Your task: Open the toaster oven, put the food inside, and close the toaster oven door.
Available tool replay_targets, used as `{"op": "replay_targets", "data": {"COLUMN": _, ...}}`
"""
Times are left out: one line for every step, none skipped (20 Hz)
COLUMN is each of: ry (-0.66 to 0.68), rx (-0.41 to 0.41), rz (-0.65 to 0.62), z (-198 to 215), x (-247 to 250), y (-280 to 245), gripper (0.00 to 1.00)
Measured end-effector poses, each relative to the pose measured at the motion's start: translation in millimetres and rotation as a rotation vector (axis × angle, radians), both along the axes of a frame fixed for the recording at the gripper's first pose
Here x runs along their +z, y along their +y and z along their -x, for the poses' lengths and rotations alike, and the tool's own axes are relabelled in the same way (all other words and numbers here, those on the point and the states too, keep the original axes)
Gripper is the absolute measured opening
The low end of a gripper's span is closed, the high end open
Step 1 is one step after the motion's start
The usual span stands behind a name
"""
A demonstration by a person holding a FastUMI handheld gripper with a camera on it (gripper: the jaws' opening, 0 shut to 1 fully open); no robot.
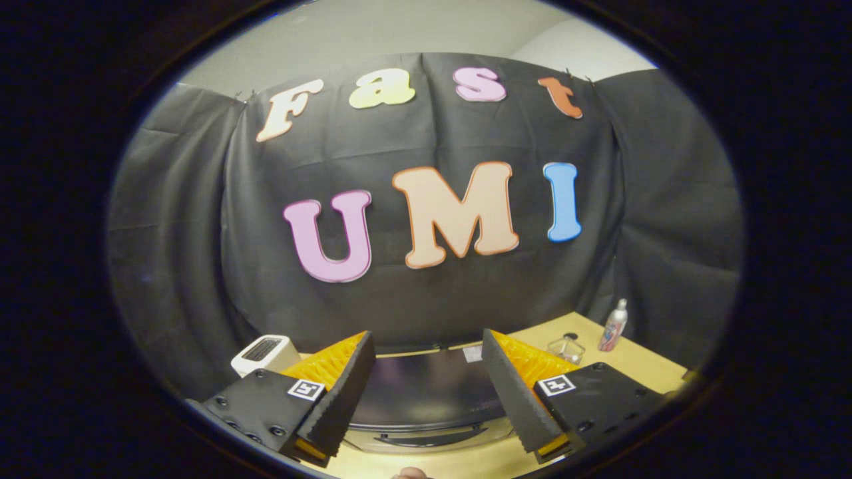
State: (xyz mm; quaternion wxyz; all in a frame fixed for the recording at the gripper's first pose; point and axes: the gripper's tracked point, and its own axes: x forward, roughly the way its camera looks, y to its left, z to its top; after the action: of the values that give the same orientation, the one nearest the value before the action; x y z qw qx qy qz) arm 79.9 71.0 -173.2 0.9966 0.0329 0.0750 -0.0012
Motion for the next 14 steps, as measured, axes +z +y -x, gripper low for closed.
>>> {"op": "replay_targets", "data": {"ry": 0.023, "rx": -0.004, "rz": -0.004, "z": -1.3, "x": -15.7, "y": 0.4, "gripper": 1.0}}
{"op": "replay_targets", "data": {"ry": 0.04, "rx": -0.005, "rz": -0.009, "z": -3.2, "x": -29.7, "y": 1.8, "gripper": 1.0}}
{"op": "replay_targets", "data": {"ry": 0.06, "rx": -0.007, "rz": -0.009, "z": -5.9, "x": -43.2, "y": 3.3, "gripper": 1.0}}
{"op": "replay_targets", "data": {"ry": 0.082, "rx": -0.011, "rz": -0.005, "z": -8.8, "x": -56.5, "y": 3.8, "gripper": 1.0}}
{"op": "replay_targets", "data": {"ry": 0.11, "rx": -0.01, "rz": 0.001, "z": -10.6, "x": -72.9, "y": 4.5, "gripper": 1.0}}
{"op": "replay_targets", "data": {"ry": 0.141, "rx": -0.006, "rz": 0.009, "z": -12.2, "x": -87.2, "y": 5.6, "gripper": 1.0}}
{"op": "replay_targets", "data": {"ry": 0.164, "rx": 0.001, "rz": 0.018, "z": -13.9, "x": -97.9, "y": 6.7, "gripper": 1.0}}
{"op": "replay_targets", "data": {"ry": 0.179, "rx": 0.003, "rz": 0.026, "z": -14.5, "x": -107.0, "y": 5.7, "gripper": 1.0}}
{"op": "replay_targets", "data": {"ry": 0.191, "rx": 0.005, "rz": 0.023, "z": -14.9, "x": -113.5, "y": 4.9, "gripper": 1.0}}
{"op": "replay_targets", "data": {"ry": 0.205, "rx": 0.006, "rz": 0.016, "z": -13.7, "x": -120.9, "y": 4.7, "gripper": 1.0}}
{"op": "replay_targets", "data": {"ry": 0.217, "rx": 0.006, "rz": 0.016, "z": -12.6, "x": -126.0, "y": 3.7, "gripper": 1.0}}
{"op": "replay_targets", "data": {"ry": 0.227, "rx": 0.0, "rz": 0.021, "z": -12.4, "x": -131.7, "y": 1.0, "gripper": 1.0}}
{"op": "replay_targets", "data": {"ry": 0.235, "rx": 0.0, "rz": 0.023, "z": -11.2, "x": -135.2, "y": 0.0, "gripper": 1.0}}
{"op": "replay_targets", "data": {"ry": 0.243, "rx": 0.002, "rz": 0.02, "z": -9.6, "x": -140.2, "y": 0.8, "gripper": 1.0}}
